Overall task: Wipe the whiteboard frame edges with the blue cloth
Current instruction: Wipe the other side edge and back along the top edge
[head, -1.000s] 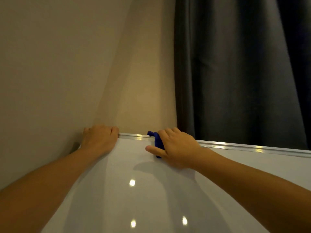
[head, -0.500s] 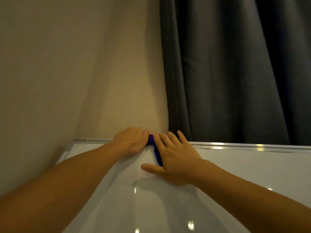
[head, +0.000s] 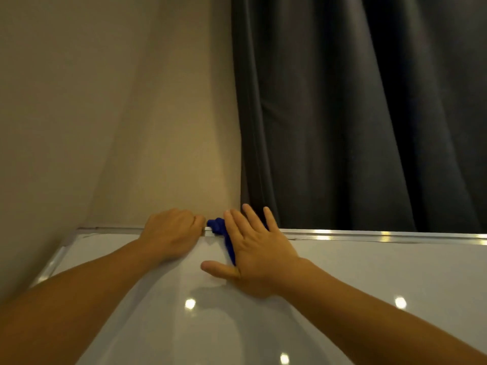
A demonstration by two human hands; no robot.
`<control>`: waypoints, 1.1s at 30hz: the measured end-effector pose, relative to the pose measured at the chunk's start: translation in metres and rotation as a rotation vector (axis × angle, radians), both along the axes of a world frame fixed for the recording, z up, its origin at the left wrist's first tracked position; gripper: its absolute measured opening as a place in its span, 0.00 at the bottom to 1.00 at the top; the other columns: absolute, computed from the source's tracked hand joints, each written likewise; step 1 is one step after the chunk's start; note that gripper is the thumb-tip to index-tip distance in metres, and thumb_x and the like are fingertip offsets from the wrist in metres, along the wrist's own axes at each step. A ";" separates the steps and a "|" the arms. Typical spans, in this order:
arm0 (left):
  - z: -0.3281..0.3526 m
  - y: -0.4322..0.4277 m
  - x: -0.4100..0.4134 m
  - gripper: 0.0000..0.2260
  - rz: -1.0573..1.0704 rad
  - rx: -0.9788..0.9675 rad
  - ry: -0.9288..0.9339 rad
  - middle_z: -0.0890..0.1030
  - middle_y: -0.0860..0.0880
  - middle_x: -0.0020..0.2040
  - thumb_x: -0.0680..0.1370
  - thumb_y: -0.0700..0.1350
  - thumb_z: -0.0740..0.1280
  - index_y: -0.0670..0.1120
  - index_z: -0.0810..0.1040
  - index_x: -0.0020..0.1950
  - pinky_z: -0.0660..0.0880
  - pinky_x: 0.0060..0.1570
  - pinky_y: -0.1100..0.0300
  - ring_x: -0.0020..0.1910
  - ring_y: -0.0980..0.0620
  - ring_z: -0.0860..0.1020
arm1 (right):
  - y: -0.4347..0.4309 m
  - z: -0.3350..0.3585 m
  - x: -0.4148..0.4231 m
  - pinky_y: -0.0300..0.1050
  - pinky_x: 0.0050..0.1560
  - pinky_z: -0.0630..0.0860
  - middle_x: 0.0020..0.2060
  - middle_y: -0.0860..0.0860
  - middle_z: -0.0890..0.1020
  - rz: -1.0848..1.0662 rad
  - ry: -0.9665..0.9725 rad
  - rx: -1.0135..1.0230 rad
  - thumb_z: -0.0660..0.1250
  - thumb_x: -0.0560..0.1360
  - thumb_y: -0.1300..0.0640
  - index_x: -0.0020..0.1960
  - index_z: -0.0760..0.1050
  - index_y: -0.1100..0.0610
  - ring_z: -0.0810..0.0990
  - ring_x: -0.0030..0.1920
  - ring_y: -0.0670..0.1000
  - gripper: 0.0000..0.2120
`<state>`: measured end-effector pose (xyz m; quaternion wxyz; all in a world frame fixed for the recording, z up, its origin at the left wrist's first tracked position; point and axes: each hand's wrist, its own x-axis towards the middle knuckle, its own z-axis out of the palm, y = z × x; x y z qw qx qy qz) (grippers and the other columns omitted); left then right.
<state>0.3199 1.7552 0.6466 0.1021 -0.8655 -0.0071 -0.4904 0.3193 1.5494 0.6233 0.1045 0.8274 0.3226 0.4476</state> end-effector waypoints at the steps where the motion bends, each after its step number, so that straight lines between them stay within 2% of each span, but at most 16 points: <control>1: 0.001 0.005 -0.002 0.12 0.011 -0.005 0.000 0.79 0.50 0.47 0.80 0.50 0.50 0.54 0.66 0.38 0.66 0.39 0.55 0.40 0.50 0.71 | -0.011 0.004 0.000 0.63 0.74 0.34 0.80 0.50 0.42 -0.014 -0.004 0.013 0.30 0.63 0.19 0.78 0.34 0.52 0.35 0.78 0.54 0.54; 5: -0.004 0.010 -0.001 0.12 0.023 -0.017 -0.022 0.79 0.49 0.47 0.80 0.48 0.49 0.52 0.67 0.39 0.63 0.39 0.56 0.39 0.49 0.69 | -0.088 0.007 0.002 0.58 0.74 0.32 0.80 0.48 0.42 -0.187 0.035 0.105 0.29 0.63 0.19 0.78 0.34 0.51 0.36 0.78 0.52 0.53; 9: 0.003 0.001 0.000 0.15 -0.020 -0.064 0.071 0.79 0.48 0.50 0.78 0.52 0.47 0.50 0.72 0.45 0.66 0.42 0.55 0.43 0.47 0.71 | -0.130 0.005 -0.008 0.59 0.74 0.31 0.79 0.49 0.39 -0.361 0.091 0.183 0.27 0.58 0.18 0.77 0.30 0.51 0.33 0.77 0.54 0.57; 11: 0.010 -0.033 -0.001 0.18 -0.119 -0.144 0.124 0.79 0.45 0.52 0.77 0.55 0.47 0.50 0.74 0.46 0.67 0.43 0.54 0.44 0.45 0.73 | -0.108 0.003 -0.008 0.59 0.74 0.31 0.79 0.49 0.39 -0.312 0.096 0.216 0.28 0.59 0.17 0.78 0.31 0.52 0.33 0.77 0.55 0.57; 13: 0.016 -0.083 0.000 0.19 -0.210 -0.126 0.161 0.80 0.43 0.54 0.79 0.55 0.49 0.49 0.78 0.50 0.69 0.46 0.53 0.48 0.43 0.76 | -0.078 -0.002 -0.005 0.60 0.73 0.30 0.80 0.49 0.42 -0.248 0.095 0.216 0.30 0.61 0.18 0.78 0.33 0.52 0.35 0.78 0.55 0.56; 15: 0.016 -0.119 0.000 0.17 -0.240 -0.083 0.165 0.80 0.44 0.54 0.80 0.52 0.50 0.48 0.77 0.49 0.69 0.46 0.53 0.50 0.43 0.77 | -0.067 -0.004 -0.002 0.61 0.73 0.31 0.80 0.49 0.47 -0.220 0.086 0.200 0.32 0.64 0.19 0.79 0.37 0.51 0.40 0.79 0.56 0.53; 19: 0.009 -0.116 0.006 0.16 -0.222 0.069 0.041 0.80 0.45 0.53 0.81 0.50 0.49 0.48 0.75 0.48 0.68 0.43 0.54 0.48 0.44 0.77 | -0.139 -0.001 -0.002 0.62 0.76 0.38 0.77 0.49 0.59 -0.242 0.011 0.226 0.32 0.65 0.20 0.79 0.46 0.50 0.52 0.78 0.54 0.51; 22: 0.007 -0.115 0.006 0.17 -0.231 -0.043 0.011 0.81 0.43 0.52 0.80 0.52 0.51 0.46 0.77 0.45 0.66 0.43 0.54 0.48 0.42 0.78 | -0.214 0.000 -0.006 0.62 0.76 0.41 0.74 0.49 0.64 -0.371 0.028 0.340 0.33 0.65 0.21 0.78 0.52 0.51 0.59 0.75 0.53 0.51; 24: 0.010 -0.132 0.008 0.18 -0.256 -0.108 0.028 0.81 0.42 0.53 0.80 0.53 0.51 0.46 0.77 0.45 0.67 0.43 0.54 0.48 0.41 0.77 | -0.232 0.002 -0.004 0.62 0.76 0.41 0.73 0.50 0.65 -0.424 0.065 0.388 0.32 0.64 0.21 0.77 0.54 0.52 0.60 0.74 0.54 0.52; 27: 0.015 -0.189 0.010 0.17 -0.313 -0.065 0.063 0.80 0.43 0.54 0.80 0.52 0.51 0.46 0.77 0.50 0.69 0.45 0.53 0.49 0.41 0.77 | -0.210 -0.001 0.007 0.62 0.75 0.39 0.70 0.52 0.67 -0.341 0.045 0.346 0.29 0.62 0.19 0.76 0.57 0.54 0.61 0.72 0.55 0.57; 31: 0.013 -0.272 0.015 0.13 -0.255 0.180 0.012 0.80 0.47 0.52 0.80 0.51 0.54 0.50 0.77 0.52 0.67 0.40 0.52 0.48 0.45 0.78 | -0.227 -0.007 0.017 0.58 0.72 0.33 0.72 0.49 0.66 -0.228 -0.017 0.265 0.35 0.68 0.20 0.77 0.55 0.50 0.60 0.73 0.54 0.49; 33: 0.010 -0.283 0.025 0.16 -0.268 0.128 -0.031 0.81 0.47 0.49 0.81 0.52 0.51 0.49 0.77 0.49 0.70 0.42 0.52 0.45 0.47 0.78 | -0.279 -0.006 0.019 0.60 0.74 0.34 0.74 0.48 0.64 -0.263 -0.031 0.254 0.34 0.67 0.20 0.77 0.53 0.49 0.58 0.75 0.53 0.49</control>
